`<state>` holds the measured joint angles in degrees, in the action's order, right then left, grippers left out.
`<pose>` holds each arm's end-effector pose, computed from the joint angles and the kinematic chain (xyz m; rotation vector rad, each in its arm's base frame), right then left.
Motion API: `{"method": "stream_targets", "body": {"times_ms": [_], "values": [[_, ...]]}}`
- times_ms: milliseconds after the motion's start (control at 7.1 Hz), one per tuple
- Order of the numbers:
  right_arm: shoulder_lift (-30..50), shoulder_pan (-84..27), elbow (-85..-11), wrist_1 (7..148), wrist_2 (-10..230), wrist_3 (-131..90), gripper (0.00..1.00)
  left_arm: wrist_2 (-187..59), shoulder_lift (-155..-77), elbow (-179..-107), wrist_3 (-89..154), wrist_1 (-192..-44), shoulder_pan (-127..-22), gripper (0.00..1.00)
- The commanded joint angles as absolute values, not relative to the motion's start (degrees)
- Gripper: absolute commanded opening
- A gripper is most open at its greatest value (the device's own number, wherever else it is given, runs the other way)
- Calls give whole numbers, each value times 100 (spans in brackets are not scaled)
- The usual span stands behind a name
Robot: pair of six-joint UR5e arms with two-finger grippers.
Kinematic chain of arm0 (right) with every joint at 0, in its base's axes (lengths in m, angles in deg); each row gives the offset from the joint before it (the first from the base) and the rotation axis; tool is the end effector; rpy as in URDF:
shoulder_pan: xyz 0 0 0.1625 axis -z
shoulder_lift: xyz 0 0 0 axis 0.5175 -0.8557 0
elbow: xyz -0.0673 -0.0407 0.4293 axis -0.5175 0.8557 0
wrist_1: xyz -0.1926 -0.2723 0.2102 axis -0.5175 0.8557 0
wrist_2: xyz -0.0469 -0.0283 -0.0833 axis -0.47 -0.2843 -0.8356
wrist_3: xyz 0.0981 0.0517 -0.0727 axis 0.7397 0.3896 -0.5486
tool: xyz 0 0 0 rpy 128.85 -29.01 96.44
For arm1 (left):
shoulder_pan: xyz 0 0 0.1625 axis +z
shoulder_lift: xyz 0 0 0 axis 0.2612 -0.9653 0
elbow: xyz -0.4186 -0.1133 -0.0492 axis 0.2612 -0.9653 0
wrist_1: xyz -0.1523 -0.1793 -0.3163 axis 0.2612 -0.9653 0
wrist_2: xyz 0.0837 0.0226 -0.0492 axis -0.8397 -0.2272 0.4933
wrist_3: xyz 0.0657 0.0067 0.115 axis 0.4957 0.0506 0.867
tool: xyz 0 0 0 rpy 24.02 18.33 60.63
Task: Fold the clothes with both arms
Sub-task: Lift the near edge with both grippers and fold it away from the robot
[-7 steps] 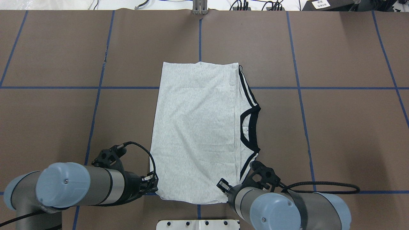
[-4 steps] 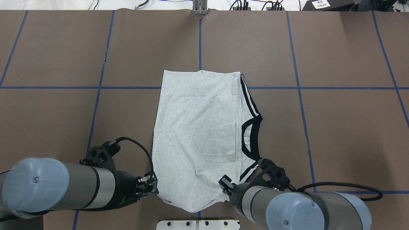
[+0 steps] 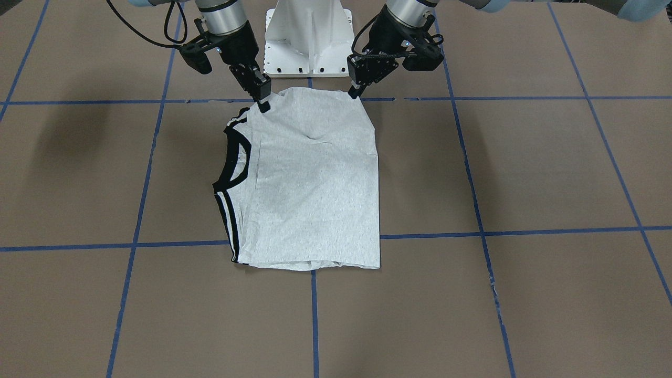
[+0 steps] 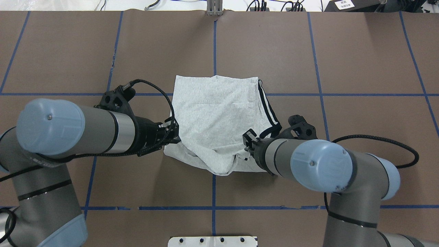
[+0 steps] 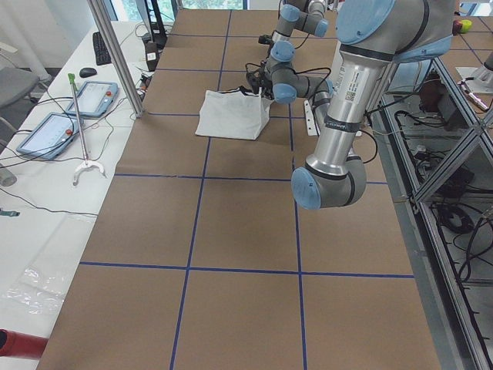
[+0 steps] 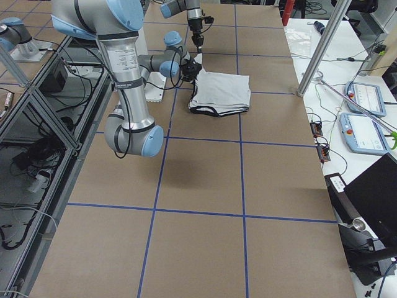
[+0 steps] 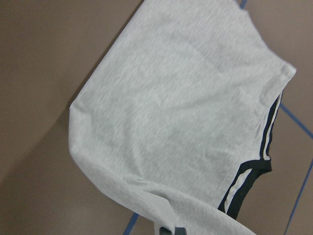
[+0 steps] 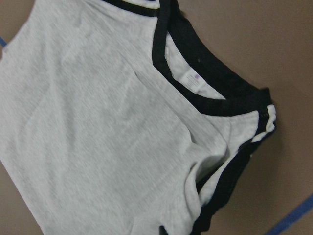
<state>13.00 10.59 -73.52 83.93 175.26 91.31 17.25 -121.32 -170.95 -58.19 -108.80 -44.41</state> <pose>-0.4819 -0.3280 0.2528 -0.1383 -1.0714 0.9532 0.4355 -0.3637 0.2082 -0.0429 1.2586 -0.5402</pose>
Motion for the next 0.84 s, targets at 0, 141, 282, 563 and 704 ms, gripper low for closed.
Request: {"method": "stream_targets", "body": {"times_ms": [0, 141, 282, 563, 704], "values": [[1676, 542, -6698, 8380, 17804, 8786, 0, 1719, -12503, -16342, -5264, -10978, -4923, 0], [2008, 289, -6260, 8380, 17883, 8775, 0, 1719, -12600, -15911, -5131, -11248, -5072, 0], [2203, 51, -5908, 8372, 18136, 8654, 0, 1719, -12714, -15350, -5121, -11704, -5160, 0], [2546, -143, -4987, 7858, 18147, 8336, 0, 1702, -12985, -14557, -4990, -12234, -5258, 0], [2565, -223, -4633, 7575, 18156, 7936, 0, 1710, -13127, -14327, -4885, -12236, -5345, 0]]}}
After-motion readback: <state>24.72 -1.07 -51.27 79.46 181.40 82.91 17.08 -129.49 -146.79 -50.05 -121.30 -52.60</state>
